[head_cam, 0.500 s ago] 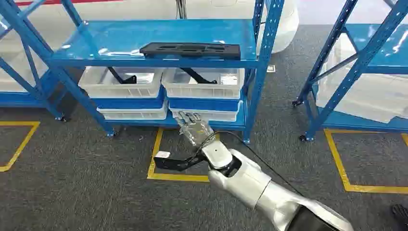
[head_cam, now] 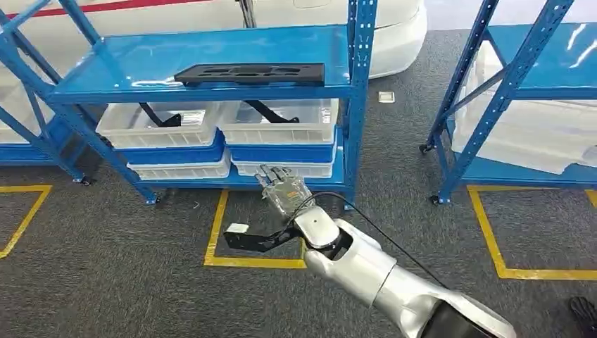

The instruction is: Take the parts from the cabinet and place them on the table.

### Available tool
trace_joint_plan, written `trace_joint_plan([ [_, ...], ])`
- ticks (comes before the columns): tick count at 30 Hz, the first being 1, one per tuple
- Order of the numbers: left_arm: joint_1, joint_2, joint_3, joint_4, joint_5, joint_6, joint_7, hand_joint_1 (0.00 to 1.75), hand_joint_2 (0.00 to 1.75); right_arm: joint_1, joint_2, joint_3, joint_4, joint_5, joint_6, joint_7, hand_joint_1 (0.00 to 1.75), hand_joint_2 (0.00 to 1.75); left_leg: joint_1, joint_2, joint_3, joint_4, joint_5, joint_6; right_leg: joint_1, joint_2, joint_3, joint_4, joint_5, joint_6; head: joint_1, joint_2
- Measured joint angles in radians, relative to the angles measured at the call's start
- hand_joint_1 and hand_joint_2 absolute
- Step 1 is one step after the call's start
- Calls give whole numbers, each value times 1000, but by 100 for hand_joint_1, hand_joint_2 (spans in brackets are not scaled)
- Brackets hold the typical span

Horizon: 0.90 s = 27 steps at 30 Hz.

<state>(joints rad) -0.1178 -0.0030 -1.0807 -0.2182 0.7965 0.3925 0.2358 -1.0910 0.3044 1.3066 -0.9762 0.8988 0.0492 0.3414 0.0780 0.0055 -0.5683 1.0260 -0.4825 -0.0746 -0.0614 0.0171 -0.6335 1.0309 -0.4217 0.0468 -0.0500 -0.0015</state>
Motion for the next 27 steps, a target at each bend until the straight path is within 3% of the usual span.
trace_joint_plan([
  [2, 0, 0, 0, 0, 0, 0, 0, 0, 0, -2, 1, 0, 0, 0, 0, 0, 0, 175, -18, 0, -98, 194, -73, 17, 10, 6, 1, -3, -18, -18, 0, 0],
  [3, 1, -1, 0, 0, 1, 0, 0, 0, 0, 1, 0, 0, 0, 0, 0, 0, 0, 175, -24, 0, -142, 273, -89, 26, 16, 5, 6, -3, -24, -23, 0, 0],
  [4, 2, -1, 0, 0, 2, 0, 0, 0, 0, 4, 0, 0, 0, 0, 0, 0, 0, 175, -32, 0, -164, 299, -81, 36, 23, 4, 15, -3, -29, -27, 0, 0],
  [5, 4, -1, 0, 0, 2, 0, 0, 0, 0, 4, 1, 0, 0, 0, 0, 0, 0, 175, -40, 0, -157, 272, -54, 50, 30, 3, 25, -3, -34, -29, 0, 0],
  [6, 5, -1, 0, 0, 2, 0, 0, 0, 0, 3, 2, 0, 0, 0, 0, -1, 0, 175, -50, -1, -128, 203, -9, 67, 36, 3, 37, -3, -40, -30, 0, 0],
  [7, 5, -1, 0, 0, 2, 1, -1, 0, 0, 1, 3, 0, 0, 0, 0, -1, 0, 175, -63, -1, -91, 112, 41, 88, 42, 3, 49, -3, -46, -32, 0, 0],
  [8, 5, 1, 0, 0, 2, 2, -1, 0, 0, -1, 4, 0, 0, 0, 0, -1, 0, 175, -79, -1, -56, 22, 87, 120, 40, 2, 58, -7, -53, -34, 0, 0],
  [9, 5, 6, 0, 2, 3, 3, -1, 0, 0, -4, 3, 0, 0, 0, 0, -1, 0, 175, -95, 2, -42, -22, 76, 139, 49, 2, 67, -6, -60, -26, 0, 0],
  [11, 3, 4, 0, 2, 3, 4, -1, 0, 0, -4, 4, 0, 0, 0, -1, -1, 0, 175, -99, 5, -27, -45, 60, 133, 45, 1, 84, -31, -67, -15, -1, 0],
  [12, 4, 3, 0, 2, 5, 5, -1, 0, 0, -1, 4, 0, 0, 0, -1, -1, 0, 175, -98, 4, -14, -64, 60, 133, 46, -2, 86, -9, -43, -9, 0, 0],
  [13, 5, 3, 0, 3, 5, 5, -2, 0, 0, -5, 5, 0, -1, 0, -2, -1, 0, 175, -93, 0, 8, -74, 56, 138, 47, -3, 97, -11, -43, -5, -1, 0],
  [14, 8, 2, 0, 2, 5, 4, -2, 0, 0, -4, 7, 0, -2, 0, -3, 0, 0, 175, -87, -2, 33, -87, 59, 136, 46, -6, 85, 16, -50, -4, 0, 0],
  [16, 5, 2, 0, 3, 3, 5, -4, 0, 0, -6, 9, 0, -2, 0, -6, -3, 0, 175, -84, -1, 63, -90, 43, 144, 47, -7, 4, 138, -51, 2, 0, 0],
  [18, 7, 1, 0, 3, 2, 1, -5, 0, 0, -3, 7, 0, -2, -1, -6, -2, 0, 175, -82, -5, 93, -91, 15, 142, 46, -7, -88, 237, -102, 9, 0, 0],
  [20, 14, -1, 0, 3, -1, 0, -5, 0, 0, -2, 5, 0, -2, -1, -6, -1, 0, 175, -77, -11, 136, -91, -21, 135, 46, -8, -137, 225, -161, 17, 0, 0],
  [21, 17, -2, 0, 3, -2, 0, -5, 0, 0, -2, 5, 0, -2, -1, -6, -1, 0, 175, -74, -13, 163, -91, -43, 130, 46, -9, -140, 171, -159, 19, 0, 0],
  [22, 19, -2, 0, 3, -2, 0, -5, 0, 0, -2, 4, 0, -2, -1, -6, -1, 0, 175, -71, -13, 189, -91, -66, 124, 45, -12, -135, 104, -117, 20, 0, 0],
  [23, 19, -2, 0, 3, -4, 0, -5, 0, 0, -2, 3, 0, -2, -1, -6, -1, 0, 175, -69, -13, 211, -91, -89, 119, 42, -18, -129, 33, -20, 23, 0, 0],
  [24, 19, -2, 0, 3, -4, 0, -5, 0, 0, 0, -3, 0, -2, -1, -5, 0, 0, 175, -75, -13, 230, -89, -115, 111, 42, -33, -124, -20, 148, 19, 0, 0],
  [25, 20, -2, 0, 3, -4, 0, -5, 0, 0, -3, -5, 0, -2, -2, -6, 0, 0, 175, -73, -13, 239, -97, -131, 106, 47, -34, -121, -3, 106, -3, 1, 0],
  [26, 14, -3, -1, 3, -4, 0, -6, 0, 0, -9, 10, -3, -10, -2, -9, 1, 0, 175, -78, -9, 258, -114, -144, 95, 56, -24, -117, 5, 101, -14, -4, 0],
  [27, 10, -3, -1, 3, -5, 0, -8, 0, 0, -15, 14, -5, -14, -3, -9, 2, 0, 175, -72, -9, 276, -119, -133, 89, 49, -22, -108, 4, 80, -26, 0, 0],
])
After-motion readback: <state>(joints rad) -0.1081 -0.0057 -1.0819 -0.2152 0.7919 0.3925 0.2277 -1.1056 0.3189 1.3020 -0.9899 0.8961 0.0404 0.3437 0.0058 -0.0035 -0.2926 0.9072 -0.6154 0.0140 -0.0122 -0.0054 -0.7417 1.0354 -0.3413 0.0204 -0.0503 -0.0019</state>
